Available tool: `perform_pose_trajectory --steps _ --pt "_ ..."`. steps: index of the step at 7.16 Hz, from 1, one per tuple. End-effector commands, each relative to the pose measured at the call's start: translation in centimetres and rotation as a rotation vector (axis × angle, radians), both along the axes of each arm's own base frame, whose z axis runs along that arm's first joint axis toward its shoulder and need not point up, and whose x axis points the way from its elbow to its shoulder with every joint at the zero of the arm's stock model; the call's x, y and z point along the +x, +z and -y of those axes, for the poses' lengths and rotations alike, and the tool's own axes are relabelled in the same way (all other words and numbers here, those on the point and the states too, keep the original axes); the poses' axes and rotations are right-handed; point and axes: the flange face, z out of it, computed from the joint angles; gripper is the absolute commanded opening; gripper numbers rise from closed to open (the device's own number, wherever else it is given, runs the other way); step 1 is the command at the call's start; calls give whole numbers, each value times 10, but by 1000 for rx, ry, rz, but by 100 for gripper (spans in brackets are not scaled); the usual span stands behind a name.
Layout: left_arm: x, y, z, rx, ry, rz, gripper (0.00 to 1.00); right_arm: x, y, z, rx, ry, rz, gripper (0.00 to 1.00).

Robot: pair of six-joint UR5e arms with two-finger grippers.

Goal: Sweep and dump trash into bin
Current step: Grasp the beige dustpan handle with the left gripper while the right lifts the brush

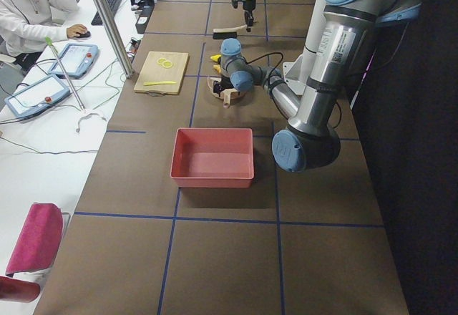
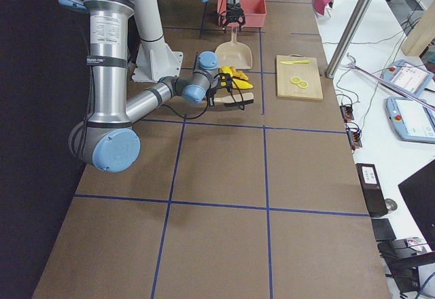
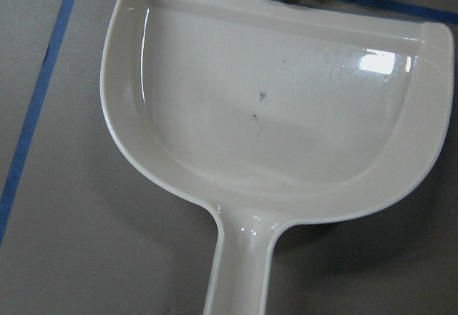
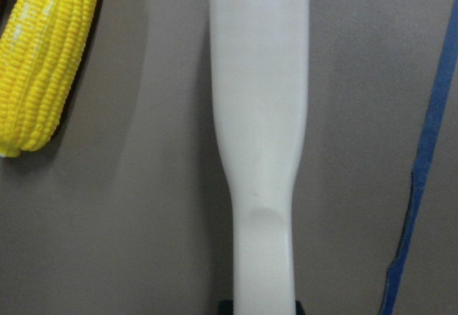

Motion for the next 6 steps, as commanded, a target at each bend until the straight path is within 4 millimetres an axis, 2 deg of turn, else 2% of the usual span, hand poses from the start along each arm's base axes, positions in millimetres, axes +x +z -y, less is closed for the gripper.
perform_pose_trajectory --steps 1,3,5,6 --pt "10 4 6 11 15 14 99 -4 -4 0 2 2 5 0" --pt "21 17 11 -8 16 38 93 -6 -5 -1 0 1 6 0" --pt "24 18 10 -20 13 43 79 -9 -9 0 3 -2 11 0" --pt "27 19 10 -22 14 45 76 -12 -14 2 2 -2 9 0"
